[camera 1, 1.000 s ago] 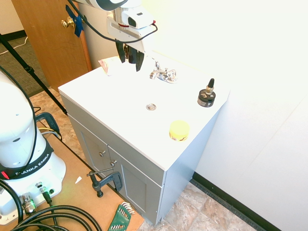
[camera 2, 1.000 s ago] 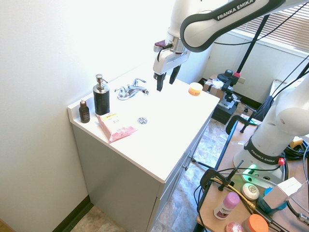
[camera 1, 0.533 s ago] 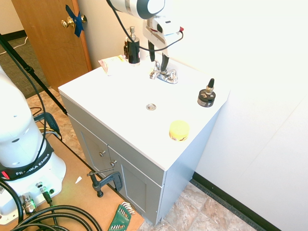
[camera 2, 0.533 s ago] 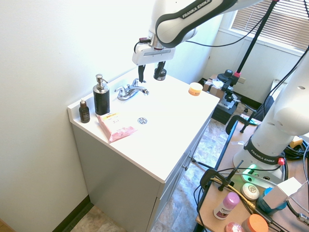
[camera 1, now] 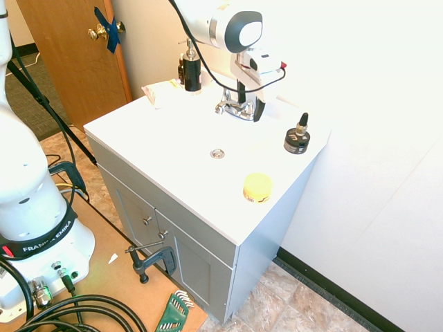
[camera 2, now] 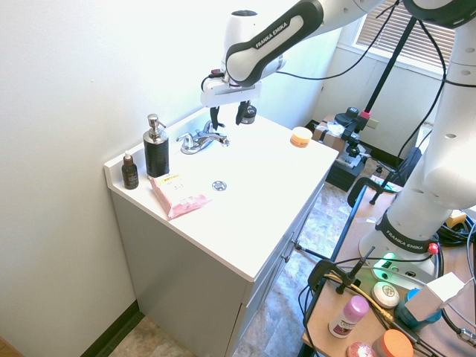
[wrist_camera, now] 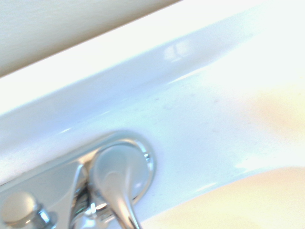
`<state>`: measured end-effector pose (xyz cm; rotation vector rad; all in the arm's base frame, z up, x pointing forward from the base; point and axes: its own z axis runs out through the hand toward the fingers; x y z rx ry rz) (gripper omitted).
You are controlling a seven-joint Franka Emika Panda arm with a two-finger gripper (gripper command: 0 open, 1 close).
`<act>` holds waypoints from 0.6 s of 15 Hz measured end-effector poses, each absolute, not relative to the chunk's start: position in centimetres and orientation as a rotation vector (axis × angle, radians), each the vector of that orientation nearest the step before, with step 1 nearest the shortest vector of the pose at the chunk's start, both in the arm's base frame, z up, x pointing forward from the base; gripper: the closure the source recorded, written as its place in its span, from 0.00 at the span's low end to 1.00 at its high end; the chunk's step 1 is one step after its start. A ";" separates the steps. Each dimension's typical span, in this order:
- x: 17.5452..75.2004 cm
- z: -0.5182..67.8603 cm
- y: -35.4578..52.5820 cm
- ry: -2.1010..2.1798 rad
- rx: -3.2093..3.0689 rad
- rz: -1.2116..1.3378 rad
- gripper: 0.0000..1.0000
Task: Turn off the cold water
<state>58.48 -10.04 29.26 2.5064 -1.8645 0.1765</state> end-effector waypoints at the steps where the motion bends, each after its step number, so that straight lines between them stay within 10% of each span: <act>1: 58.7 29.1 -10.8 -1.869 2.493 0.182 0.00; 9: 59.9 30.9 -12.9 -1.809 2.505 0.188 0.00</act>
